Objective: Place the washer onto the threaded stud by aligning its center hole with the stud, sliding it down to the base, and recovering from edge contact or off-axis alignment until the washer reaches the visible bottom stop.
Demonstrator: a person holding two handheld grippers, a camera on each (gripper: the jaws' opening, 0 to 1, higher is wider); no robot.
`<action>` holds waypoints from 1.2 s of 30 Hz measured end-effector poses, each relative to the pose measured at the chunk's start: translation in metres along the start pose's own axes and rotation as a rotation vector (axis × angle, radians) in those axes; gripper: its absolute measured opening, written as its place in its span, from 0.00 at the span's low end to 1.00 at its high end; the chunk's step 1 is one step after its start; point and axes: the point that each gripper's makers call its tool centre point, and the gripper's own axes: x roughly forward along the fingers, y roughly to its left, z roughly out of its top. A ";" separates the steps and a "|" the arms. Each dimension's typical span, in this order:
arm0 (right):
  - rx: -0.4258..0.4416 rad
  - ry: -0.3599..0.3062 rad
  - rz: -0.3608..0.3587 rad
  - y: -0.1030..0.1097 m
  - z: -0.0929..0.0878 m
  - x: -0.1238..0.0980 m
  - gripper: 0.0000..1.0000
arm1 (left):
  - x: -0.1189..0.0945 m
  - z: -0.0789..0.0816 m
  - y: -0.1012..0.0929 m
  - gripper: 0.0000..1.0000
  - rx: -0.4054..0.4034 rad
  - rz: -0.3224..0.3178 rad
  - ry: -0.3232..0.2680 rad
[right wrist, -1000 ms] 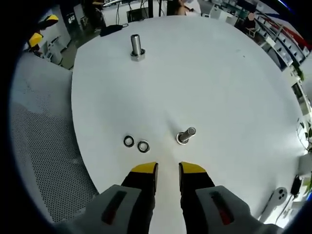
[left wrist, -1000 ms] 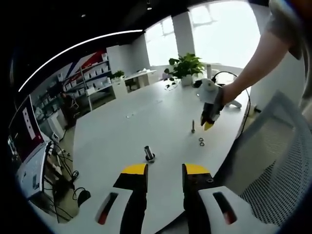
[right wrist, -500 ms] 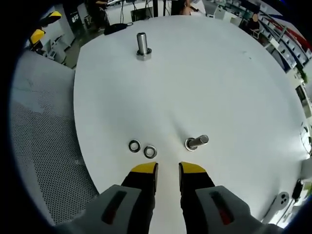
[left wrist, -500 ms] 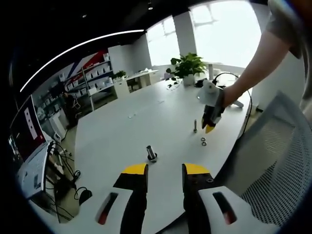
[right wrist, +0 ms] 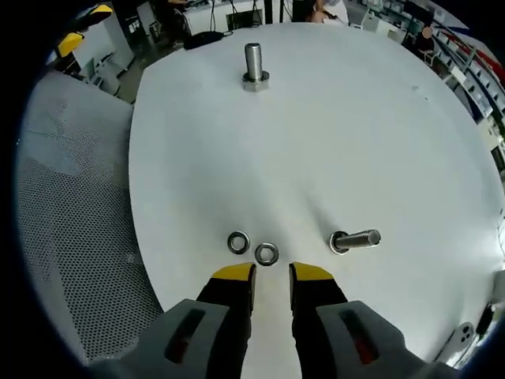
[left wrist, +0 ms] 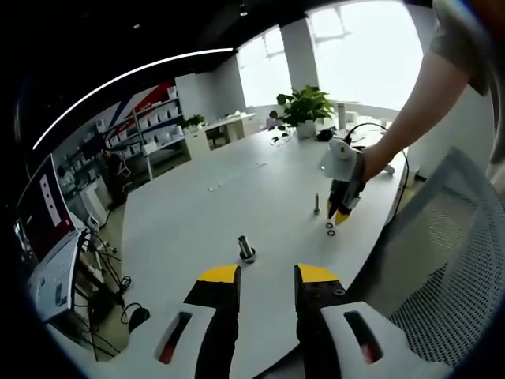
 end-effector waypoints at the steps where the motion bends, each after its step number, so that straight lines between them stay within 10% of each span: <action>1: -0.010 0.002 -0.001 0.000 0.001 0.001 0.19 | 0.000 -0.001 0.000 0.25 0.001 -0.001 0.005; 25: -0.108 0.031 0.008 -0.002 0.002 0.003 0.16 | -0.002 0.003 0.002 0.25 -0.008 0.011 -0.018; 36: -0.189 0.209 0.024 -0.003 -0.001 0.004 0.16 | -0.001 0.002 0.002 0.25 -0.007 0.007 -0.014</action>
